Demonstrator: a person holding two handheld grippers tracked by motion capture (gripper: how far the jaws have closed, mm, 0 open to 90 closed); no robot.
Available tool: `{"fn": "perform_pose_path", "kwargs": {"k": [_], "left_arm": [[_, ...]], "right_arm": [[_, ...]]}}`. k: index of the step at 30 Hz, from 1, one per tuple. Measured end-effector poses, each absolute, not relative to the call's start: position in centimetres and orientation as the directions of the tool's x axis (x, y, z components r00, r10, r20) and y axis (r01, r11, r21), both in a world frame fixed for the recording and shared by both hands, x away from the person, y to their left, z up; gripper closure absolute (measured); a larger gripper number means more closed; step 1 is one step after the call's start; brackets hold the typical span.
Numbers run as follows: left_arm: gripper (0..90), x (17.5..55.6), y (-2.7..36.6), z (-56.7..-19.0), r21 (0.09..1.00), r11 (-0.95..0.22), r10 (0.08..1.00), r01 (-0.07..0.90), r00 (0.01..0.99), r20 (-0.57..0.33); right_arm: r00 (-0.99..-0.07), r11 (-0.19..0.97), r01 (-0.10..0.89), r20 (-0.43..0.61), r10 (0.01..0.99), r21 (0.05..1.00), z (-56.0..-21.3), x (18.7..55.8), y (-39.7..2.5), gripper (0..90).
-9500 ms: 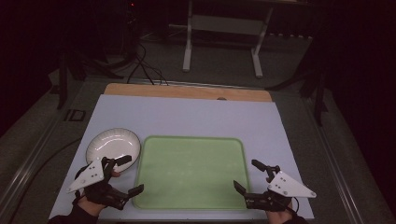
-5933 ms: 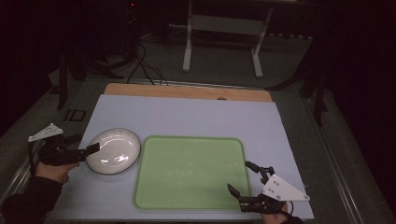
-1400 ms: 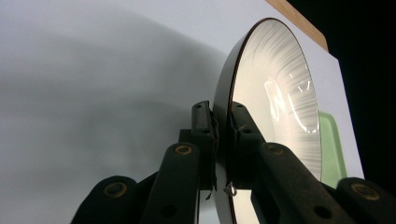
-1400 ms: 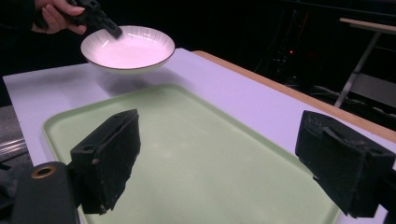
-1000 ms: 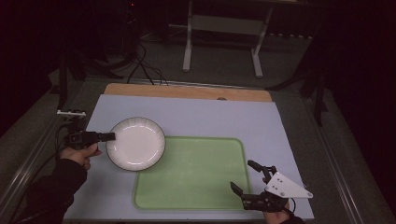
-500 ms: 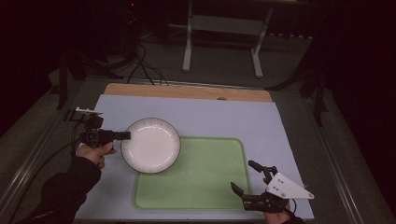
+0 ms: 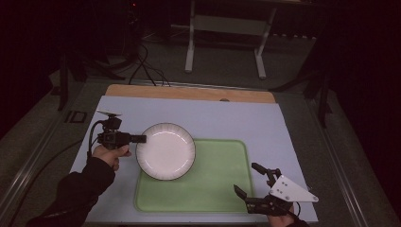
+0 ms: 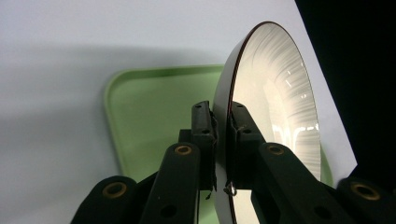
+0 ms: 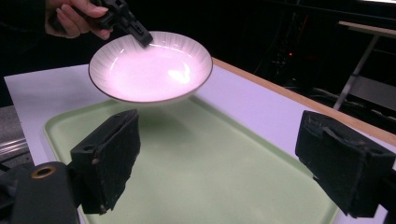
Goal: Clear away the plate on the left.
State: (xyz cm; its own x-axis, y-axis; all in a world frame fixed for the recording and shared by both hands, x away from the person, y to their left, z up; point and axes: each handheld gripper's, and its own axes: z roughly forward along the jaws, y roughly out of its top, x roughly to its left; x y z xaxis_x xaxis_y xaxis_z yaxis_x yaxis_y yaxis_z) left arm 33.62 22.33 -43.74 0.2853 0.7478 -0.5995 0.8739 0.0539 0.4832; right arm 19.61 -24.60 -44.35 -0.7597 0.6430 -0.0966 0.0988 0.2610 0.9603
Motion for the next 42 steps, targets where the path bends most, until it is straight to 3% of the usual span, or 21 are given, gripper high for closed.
{"fn": "perform_pose_path", "kwargs": {"k": [24,42], "left_arm": [[82.9,35.0,15.1,-45.1,0.458,-0.110,0.691,0.882,0.399,-0.603],[82.9,35.2,11.9,-48.0,0.438,-0.144,0.670,0.887,0.414,-0.617]], "right_arm": [[-0.756,0.253,0.098,-0.093,0.648,0.962,-44.3,19.5,-24.9,13.8],[-0.761,0.258,0.102,-0.092,0.642,0.961,-44.4,19.5,-24.9,13.8]]}}
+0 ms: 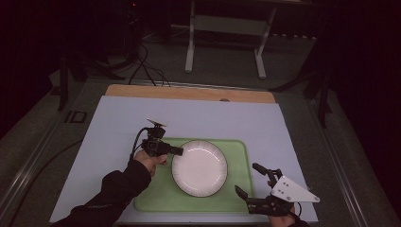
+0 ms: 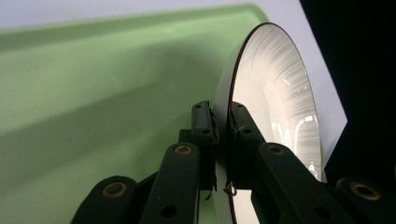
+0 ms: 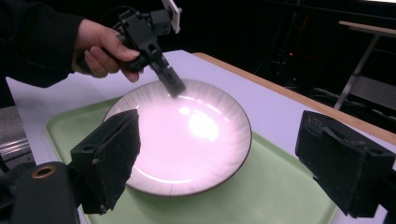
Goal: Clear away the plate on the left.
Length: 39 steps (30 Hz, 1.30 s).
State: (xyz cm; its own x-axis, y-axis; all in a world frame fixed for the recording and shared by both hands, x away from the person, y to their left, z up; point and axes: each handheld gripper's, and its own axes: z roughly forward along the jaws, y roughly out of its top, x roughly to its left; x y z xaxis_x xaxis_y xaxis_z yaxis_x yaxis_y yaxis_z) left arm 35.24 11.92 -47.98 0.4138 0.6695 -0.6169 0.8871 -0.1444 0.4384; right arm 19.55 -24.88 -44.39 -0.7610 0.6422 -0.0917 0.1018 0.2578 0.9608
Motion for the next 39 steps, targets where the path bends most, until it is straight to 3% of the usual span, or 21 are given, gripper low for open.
{"fn": "perform_pose_path", "kwargs": {"k": [22,33,39], "left_arm": [[83.5,35.8,11.6,-51.1,0.387,-0.154,0.676,0.909,0.382,-0.630],[84.6,35.9,11.1,-51.7,0.397,-0.181,0.716,0.900,0.398,-0.573],[84.5,35.8,11.4,-52.4,0.382,-0.165,0.715,0.909,0.377,-0.589]], "right_arm": [[-0.765,0.263,0.102,-0.094,0.638,0.959,-44.5,19.6,-24.8,14.0],[-0.765,0.264,0.102,-0.094,0.637,0.959,-44.5,19.6,-24.8,13.9],[-0.766,0.264,0.107,-0.090,0.636,0.958,-44.5,19.7,-24.8,13.9]]}}
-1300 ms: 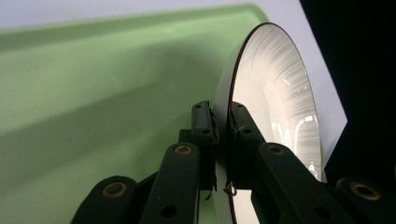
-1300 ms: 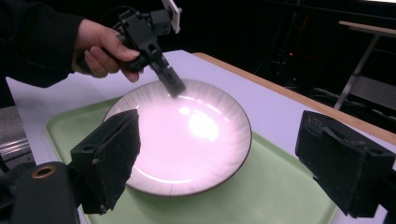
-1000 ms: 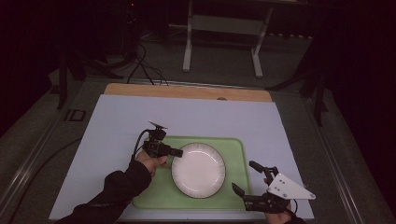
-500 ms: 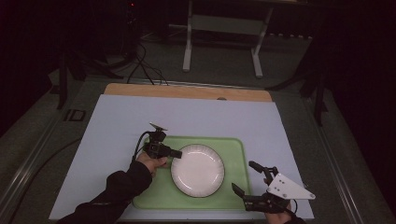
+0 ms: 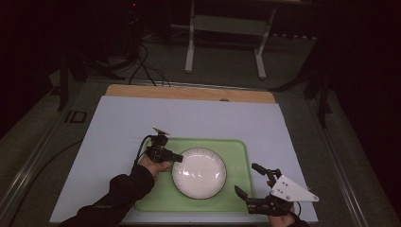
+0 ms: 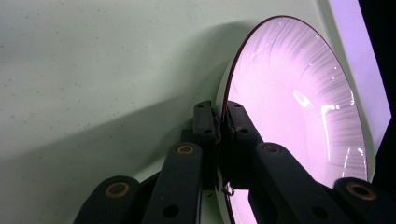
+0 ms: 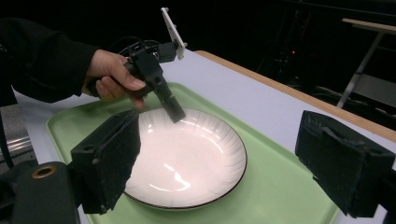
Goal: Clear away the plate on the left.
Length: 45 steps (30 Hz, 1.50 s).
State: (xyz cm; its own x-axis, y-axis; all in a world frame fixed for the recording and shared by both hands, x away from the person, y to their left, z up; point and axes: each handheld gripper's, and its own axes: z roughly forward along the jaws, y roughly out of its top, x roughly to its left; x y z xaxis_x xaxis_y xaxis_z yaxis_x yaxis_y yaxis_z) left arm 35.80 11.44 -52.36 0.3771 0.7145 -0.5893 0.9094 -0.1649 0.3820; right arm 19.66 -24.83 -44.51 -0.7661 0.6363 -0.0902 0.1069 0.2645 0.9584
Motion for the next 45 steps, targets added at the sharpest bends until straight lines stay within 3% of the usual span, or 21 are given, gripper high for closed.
{"fn": "perform_pose_path", "kwargs": {"k": [16,23,32,45], "left_arm": [[78.0,35.8,11.4,-51.7,0.410,-0.197,0.718,0.890,0.416,-0.559],[64.9,35.6,11.8,-50.6,0.442,-0.215,0.733,0.871,0.443,-0.517],[54.3,34.2,12.6,-47.9,0.550,-0.224,0.717,0.804,0.519,-0.466],[31.9,31.7,13.3,-43.9,0.671,-0.284,0.682,0.685,0.636,-0.360]], "right_arm": [[-0.766,0.264,0.114,-0.084,0.637,0.958,-44.6,19.6,-24.8,14.0],[-0.765,0.267,0.116,-0.086,0.638,0.957,-44.6,19.7,-24.8,13.9],[-0.765,0.269,0.123,-0.081,0.639,0.955,-44.7,19.7,-24.8,13.9],[-0.763,0.272,0.119,-0.087,0.640,0.955,-44.7,19.7,-24.7,13.9]]}}
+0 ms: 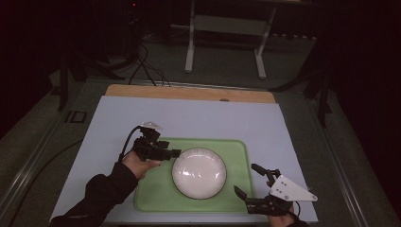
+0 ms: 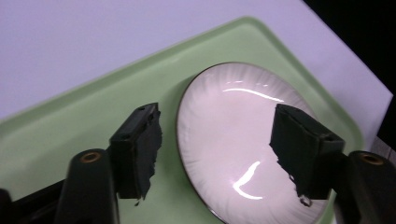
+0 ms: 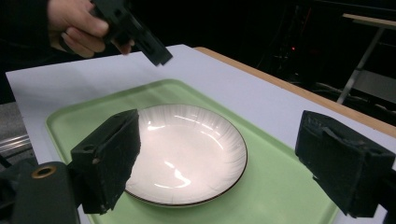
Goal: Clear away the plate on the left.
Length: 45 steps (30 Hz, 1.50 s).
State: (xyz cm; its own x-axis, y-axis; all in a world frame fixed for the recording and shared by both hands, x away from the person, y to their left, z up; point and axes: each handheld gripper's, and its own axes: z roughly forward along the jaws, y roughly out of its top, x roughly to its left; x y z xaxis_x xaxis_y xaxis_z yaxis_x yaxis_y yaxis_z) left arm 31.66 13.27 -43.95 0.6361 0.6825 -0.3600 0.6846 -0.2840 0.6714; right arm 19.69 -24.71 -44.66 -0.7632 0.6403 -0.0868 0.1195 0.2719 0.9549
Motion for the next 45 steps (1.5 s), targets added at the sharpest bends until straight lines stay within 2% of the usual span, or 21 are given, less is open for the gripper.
{"fn": "perform_pose_path", "kwargs": {"k": [1,9,11,12,15,25,34,45], "left_arm": [[27.1,31.4,13.3,-43.7,0.681,-0.280,0.674,0.676,0.644,-0.363],[11.5,29.9,14.3,-42.0,0.761,-0.275,0.618,0.587,0.715,-0.327],[2.4,29.7,14.5,-42.0,0.771,-0.293,0.611,0.565,0.731,-0.304],[0.7,29.5,14.6,-41.9,0.776,-0.301,0.611,0.555,0.737,-0.290],[0.0,29.2,14.9,-42.0,0.797,-0.307,0.608,0.520,0.752,-0.256],[0.0,27.7,16.2,-42.2,0.825,-0.306,0.596,0.475,0.771,-0.223],[0.0,26.6,18.4,-43.0,0.824,-0.289,0.634,0.488,0.742,-0.217],[0.0,25.4,19.6,-43.9,0.828,-0.305,0.640,0.470,0.745,-0.188]], "right_arm": [[-0.764,0.274,0.121,-0.087,0.639,0.954,-44.7,19.7,-24.7,13.9],[-0.764,0.279,0.120,-0.091,0.638,0.953,-44.7,19.7,-24.5,13.9],[-0.764,0.278,0.119,-0.091,0.639,0.953,-44.7,19.7,-24.5,13.9],[-0.764,0.278,0.119,-0.091,0.639,0.953,-44.7,19.7,-24.5,13.9],[-0.764,0.280,0.119,-0.092,0.638,0.953,-44.7,19.7,-24.5,13.9],[-0.764,0.284,0.119,-0.095,0.638,0.952,-44.8,19.7,-24.4,13.9],[-0.766,0.290,0.120,-0.097,0.635,0.950,-44.8,19.7,-24.2,13.9],[-0.771,0.300,0.124,-0.099,0.630,0.946,-44.9,19.8,-24.0,13.9]]}}
